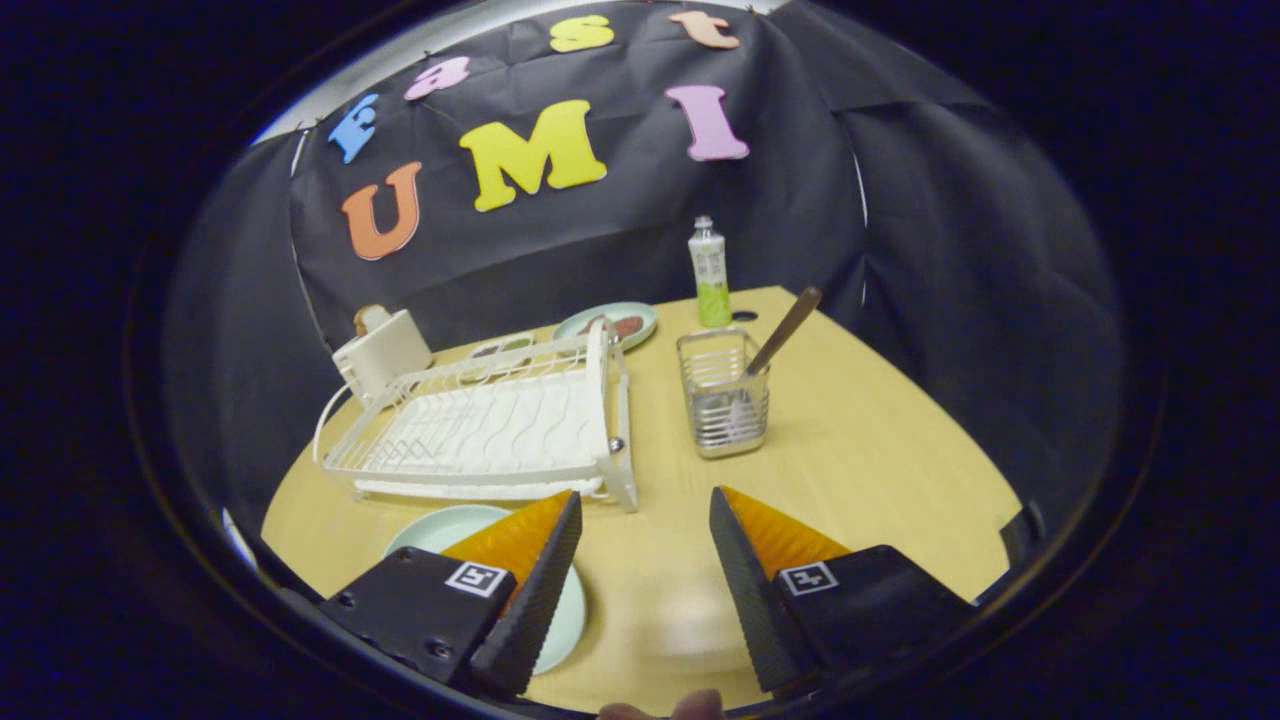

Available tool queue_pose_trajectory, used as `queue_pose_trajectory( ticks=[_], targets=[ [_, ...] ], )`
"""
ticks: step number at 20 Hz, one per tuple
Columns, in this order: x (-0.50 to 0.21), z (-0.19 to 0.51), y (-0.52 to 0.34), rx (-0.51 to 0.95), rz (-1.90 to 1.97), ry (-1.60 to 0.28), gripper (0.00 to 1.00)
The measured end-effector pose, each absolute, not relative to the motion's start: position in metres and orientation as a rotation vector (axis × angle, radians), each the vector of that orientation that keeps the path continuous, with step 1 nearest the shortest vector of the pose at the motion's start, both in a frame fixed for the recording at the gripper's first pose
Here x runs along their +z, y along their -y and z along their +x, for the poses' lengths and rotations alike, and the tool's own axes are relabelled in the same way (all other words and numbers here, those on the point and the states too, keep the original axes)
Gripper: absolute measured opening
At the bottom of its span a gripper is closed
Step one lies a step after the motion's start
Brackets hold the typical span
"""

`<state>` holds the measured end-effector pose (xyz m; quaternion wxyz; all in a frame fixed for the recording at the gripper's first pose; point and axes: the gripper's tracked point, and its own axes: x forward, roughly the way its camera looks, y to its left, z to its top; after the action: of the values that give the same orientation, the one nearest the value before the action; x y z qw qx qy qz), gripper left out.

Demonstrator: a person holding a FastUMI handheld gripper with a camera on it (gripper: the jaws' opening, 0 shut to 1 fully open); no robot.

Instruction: Take the plate from the dish rack, then take the spoon from the basket and place it into the plate.

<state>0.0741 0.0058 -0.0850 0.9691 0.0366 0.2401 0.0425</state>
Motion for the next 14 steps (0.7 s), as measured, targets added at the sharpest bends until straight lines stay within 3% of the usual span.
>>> queue_pose_trajectory(
  ticks=[3, 7, 14],
  targets=[
    [-0.063, 0.079, 0.022, 0.014, -0.042, -0.337, 1.00],
    [-0.052, 0.098, 0.040, 0.025, -0.035, -0.228, 1.00],
    [-0.076, 0.181, 0.068, 0.062, 0.083, -0.255, 1.00]
  ],
)
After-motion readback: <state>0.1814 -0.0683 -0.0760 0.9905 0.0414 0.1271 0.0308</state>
